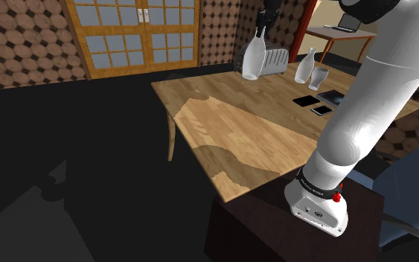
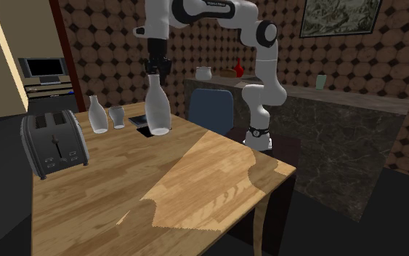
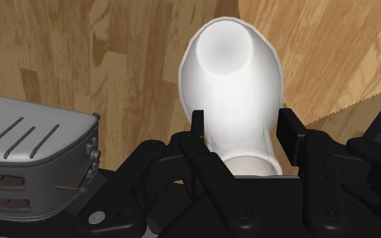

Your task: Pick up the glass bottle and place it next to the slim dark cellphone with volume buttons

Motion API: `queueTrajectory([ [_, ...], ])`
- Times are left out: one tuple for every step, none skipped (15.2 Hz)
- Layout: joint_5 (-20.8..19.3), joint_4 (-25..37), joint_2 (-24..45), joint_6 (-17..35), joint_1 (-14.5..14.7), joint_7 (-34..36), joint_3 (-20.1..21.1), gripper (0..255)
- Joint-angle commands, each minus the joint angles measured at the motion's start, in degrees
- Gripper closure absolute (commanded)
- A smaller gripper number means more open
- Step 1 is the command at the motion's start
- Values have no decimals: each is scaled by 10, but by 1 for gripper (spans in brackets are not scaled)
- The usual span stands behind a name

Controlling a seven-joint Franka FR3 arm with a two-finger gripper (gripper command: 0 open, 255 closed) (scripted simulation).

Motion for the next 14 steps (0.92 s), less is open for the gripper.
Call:
queueTrajectory([
  [0, 17, 1, -17, -1, 0, 0, 255],
  [1, 28, 3, -25, -1, 0, -1, 255],
  [2, 38, 5, -34, -2, 0, -1, 255],
  [4, 49, 8, -42, -3, -1, -2, 255],
  [5, 60, 10, -51, -4, -1, -2, 255],
  [7, 71, 13, -60, -5, -2, -3, 255],
  [8, 83, 17, -69, -6, -2, -3, 255],
  [10, 95, 20, -78, -7, -3, -4, 255],
  [12, 107, 24, -87, -8, -3, -4, 255],
  [14, 120, 28, -96, -10, -4, -5, 255],
  [16, 133, 32, -105, -11, -5, -6, 255],
  [19, 147, 36, -115, -13, -6, -6, 255],
  [22, 160, 41, -125, -15, -7, -7, 255],
  [24, 175, 46, -135, -17, -7, -8, 255],
])
